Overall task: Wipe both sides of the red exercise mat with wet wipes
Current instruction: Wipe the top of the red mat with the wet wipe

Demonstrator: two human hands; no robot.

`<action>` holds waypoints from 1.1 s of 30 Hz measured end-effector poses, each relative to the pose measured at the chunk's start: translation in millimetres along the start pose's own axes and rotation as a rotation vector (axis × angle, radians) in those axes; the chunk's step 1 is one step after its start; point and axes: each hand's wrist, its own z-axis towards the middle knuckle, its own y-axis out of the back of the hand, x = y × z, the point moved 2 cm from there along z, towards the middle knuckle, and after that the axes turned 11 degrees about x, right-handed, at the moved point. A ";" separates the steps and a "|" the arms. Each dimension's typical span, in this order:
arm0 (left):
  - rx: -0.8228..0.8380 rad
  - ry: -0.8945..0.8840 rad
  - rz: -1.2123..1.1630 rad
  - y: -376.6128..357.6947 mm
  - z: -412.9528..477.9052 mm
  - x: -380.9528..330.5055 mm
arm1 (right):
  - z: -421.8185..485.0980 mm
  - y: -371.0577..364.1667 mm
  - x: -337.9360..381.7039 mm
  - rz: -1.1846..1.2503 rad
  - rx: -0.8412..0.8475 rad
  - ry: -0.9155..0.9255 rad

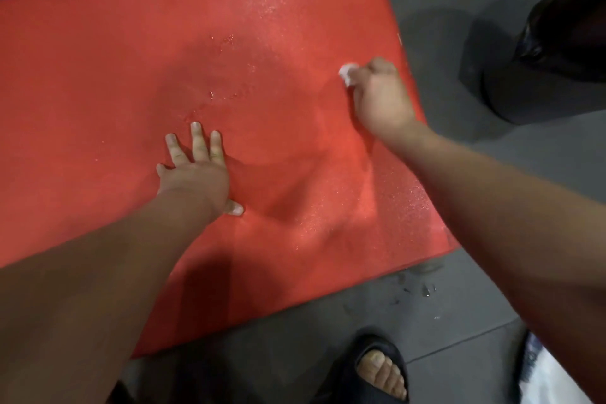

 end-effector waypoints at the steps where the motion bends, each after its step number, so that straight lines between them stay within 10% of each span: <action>1: 0.003 0.003 0.003 -0.1 -0.2 -0.3 | 13.3 5.0 -4.4 0.022 -0.029 -0.108; 5: 0.011 0.013 -0.007 1.6 -0.6 -2.1 | 44.8 -0.1 13.3 0.127 -0.030 -0.206; 14: 0.023 0.026 -0.021 1.9 0.4 -2.2 | -85.5 -37.0 87.4 0.226 0.299 0.481; 18: 0.016 0.037 -0.019 3.0 -4.7 -4.8 | -95.4 -7.1 72.2 0.481 0.413 0.141; 24: -0.041 0.026 -0.013 3.1 -14.7 -3.9 | -81.0 6.5 16.2 0.192 0.265 -0.332; 33: -0.121 -0.119 -0.038 -21.7 -31.2 6.1 | -101.9 -14.2 36.4 0.168 0.153 -0.124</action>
